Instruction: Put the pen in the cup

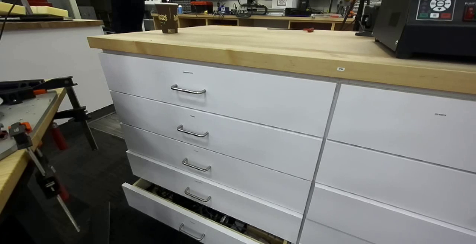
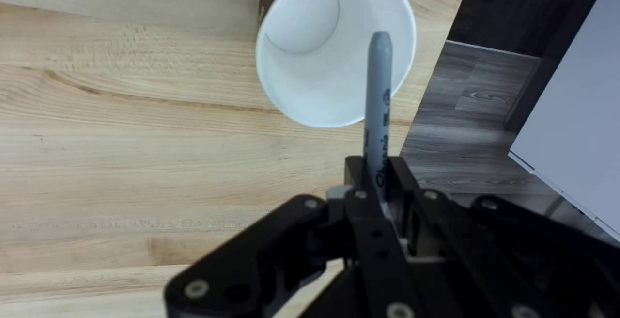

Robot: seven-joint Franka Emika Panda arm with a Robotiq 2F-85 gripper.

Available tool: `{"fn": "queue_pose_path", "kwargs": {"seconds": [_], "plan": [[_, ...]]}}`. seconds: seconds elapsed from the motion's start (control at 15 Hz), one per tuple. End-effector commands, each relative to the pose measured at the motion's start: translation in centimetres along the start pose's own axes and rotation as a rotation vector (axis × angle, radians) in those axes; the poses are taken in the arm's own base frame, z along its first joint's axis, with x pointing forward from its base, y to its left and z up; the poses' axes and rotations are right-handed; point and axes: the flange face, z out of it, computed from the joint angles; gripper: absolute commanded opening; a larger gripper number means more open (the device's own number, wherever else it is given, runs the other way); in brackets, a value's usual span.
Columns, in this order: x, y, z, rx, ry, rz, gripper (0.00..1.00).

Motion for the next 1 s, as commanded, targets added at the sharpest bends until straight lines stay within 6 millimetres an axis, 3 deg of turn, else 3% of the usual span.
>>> {"fn": "queue_pose_path", "kwargs": {"seconds": [0.0, 0.07, 0.2, 0.67, 0.73, 0.8, 0.93], "plan": [[-1.7, -0.8, -0.7, -0.011, 0.027, 0.022, 0.39], [-1.8, -0.9, -0.7, -0.01, 0.027, 0.022, 0.4], [-1.8, -1.3, -1.5, -0.013, 0.003, 0.031, 0.51], [-1.6, -2.9, -7.1, -0.078, 0.01, 0.027, 0.96], [-1.8, -3.0, -7.9, -0.099, 0.01, 0.023, 0.99], [-1.0, -2.3, -5.9, -0.061, 0.023, 0.005, 0.84], [-1.2, -2.7, -7.2, -0.08, 0.026, 0.005, 0.98]]}}
